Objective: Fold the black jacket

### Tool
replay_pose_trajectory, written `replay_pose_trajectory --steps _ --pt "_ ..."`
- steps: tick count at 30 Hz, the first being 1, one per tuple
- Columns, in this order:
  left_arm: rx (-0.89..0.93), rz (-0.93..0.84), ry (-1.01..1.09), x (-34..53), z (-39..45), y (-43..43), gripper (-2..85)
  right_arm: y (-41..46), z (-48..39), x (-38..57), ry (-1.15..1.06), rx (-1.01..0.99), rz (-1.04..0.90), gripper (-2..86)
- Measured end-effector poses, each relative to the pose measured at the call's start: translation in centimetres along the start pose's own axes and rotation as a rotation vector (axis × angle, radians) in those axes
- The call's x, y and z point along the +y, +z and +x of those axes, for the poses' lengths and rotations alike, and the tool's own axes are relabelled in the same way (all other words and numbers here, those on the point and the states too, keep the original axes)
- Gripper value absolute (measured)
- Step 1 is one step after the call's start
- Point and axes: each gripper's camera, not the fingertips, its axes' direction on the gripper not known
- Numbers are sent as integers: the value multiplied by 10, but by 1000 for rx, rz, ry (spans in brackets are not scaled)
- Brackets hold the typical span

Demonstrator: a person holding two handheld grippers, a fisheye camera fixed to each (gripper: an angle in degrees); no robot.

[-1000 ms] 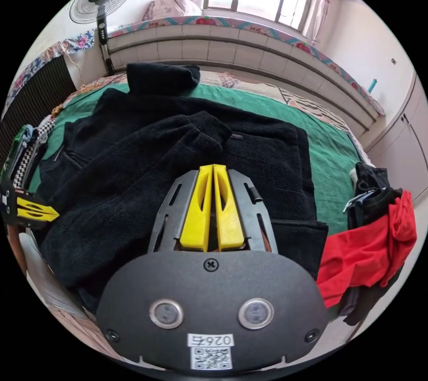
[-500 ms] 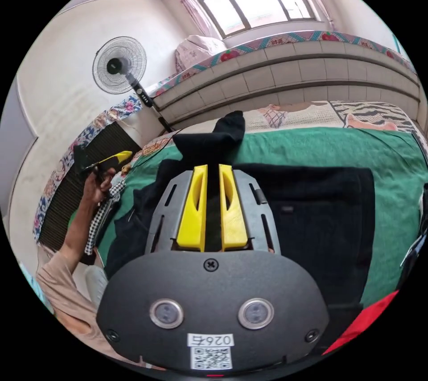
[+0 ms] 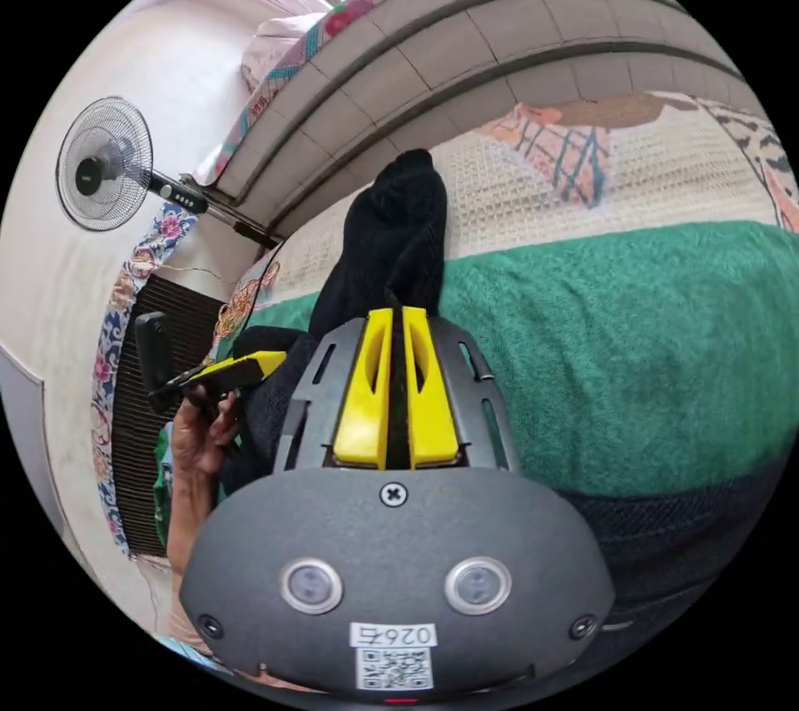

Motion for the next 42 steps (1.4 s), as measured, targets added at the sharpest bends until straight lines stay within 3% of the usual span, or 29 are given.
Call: replay_pose_trajectory --steps 4,6,7,8,9,11,13,15,19,22,24,26,27,29,30,33,35,37,39,42 --pt "198 305 91 25 31 -53 40 -63 -32 21 -89 -35 220 -8" --pt "272 344 232 43 73 -75 40 -123 -79 61 -315 -81 369 -9" --pt "266 318 453 69 119 -91 40 -139 -95 79 -418 -108 388 -9" --pt "216 203 701 106 167 -100 43 -169 -125 126 -665 -172 381 -10" --pt "170 120 803 127 186 -100 46 -190 -147 179 -906 -204 299 -8" --pt "-98 -172 944 205 217 -83 73 -202 -159 249 -1073 -154 65 0" --pt "-258 -282 847 244 202 -70 77 -199 -148 300 -1037 -76 -96 2" --pt "-330 -340 735 268 181 -70 55 -188 -120 338 -853 -6 -161 -7" --pt "-73 -157 463 264 148 -122 19 -161 -94 345 -568 53 -153 5" --pt "53 46 437 240 159 -140 45 -137 -80 327 -345 35 -98 87" --pt "36 61 464 219 180 -123 100 -126 -71 315 -205 38 -18 162" --pt "-22 -52 473 182 202 -63 162 -111 -69 308 -149 111 -1 181" --pt "-39 -124 468 173 205 -41 163 -90 -72 305 -153 147 -63 150" --pt "-79 -416 460 150 213 41 15 -56 -84 304 -190 226 -203 79" --pt "-118 -438 457 146 217 50 12 -53 -101 306 -242 333 -198 40" --pt "-221 -266 514 135 249 12 4 -98 -157 314 -329 358 -22 6" --pt "-80 -35 514 143 258 -71 5 -146 -199 338 -430 325 169 5" --pt "32 67 507 169 254 -127 8 -192 -244 386 -633 175 280 9" --pt "79 79 479 206 239 -162 17 -225 -291 465 -941 -43 127 14" --pt "56 -12 371 275 197 -185 43 -232 -306 561 -1069 -221 -64 25"
